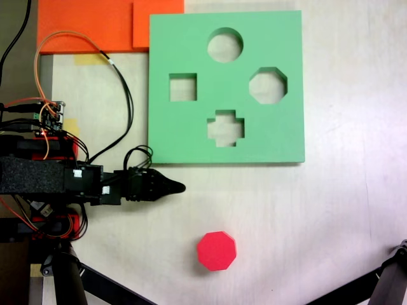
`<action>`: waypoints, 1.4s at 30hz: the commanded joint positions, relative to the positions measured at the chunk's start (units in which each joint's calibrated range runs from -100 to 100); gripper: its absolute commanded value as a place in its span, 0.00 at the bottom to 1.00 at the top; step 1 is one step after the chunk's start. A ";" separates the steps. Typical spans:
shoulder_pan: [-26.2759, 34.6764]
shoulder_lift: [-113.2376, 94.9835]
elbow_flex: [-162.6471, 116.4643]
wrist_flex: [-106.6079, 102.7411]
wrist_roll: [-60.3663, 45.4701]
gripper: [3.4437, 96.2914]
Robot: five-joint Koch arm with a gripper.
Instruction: Put the octagonal pillar block into the corresponding hole
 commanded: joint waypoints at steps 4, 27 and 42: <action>0.00 -0.55 -1.18 -6.10 0.20 0.49; -0.49 -0.55 -1.18 -3.69 9.13 0.48; -1.66 47.78 94.74 -105.47 38.93 0.46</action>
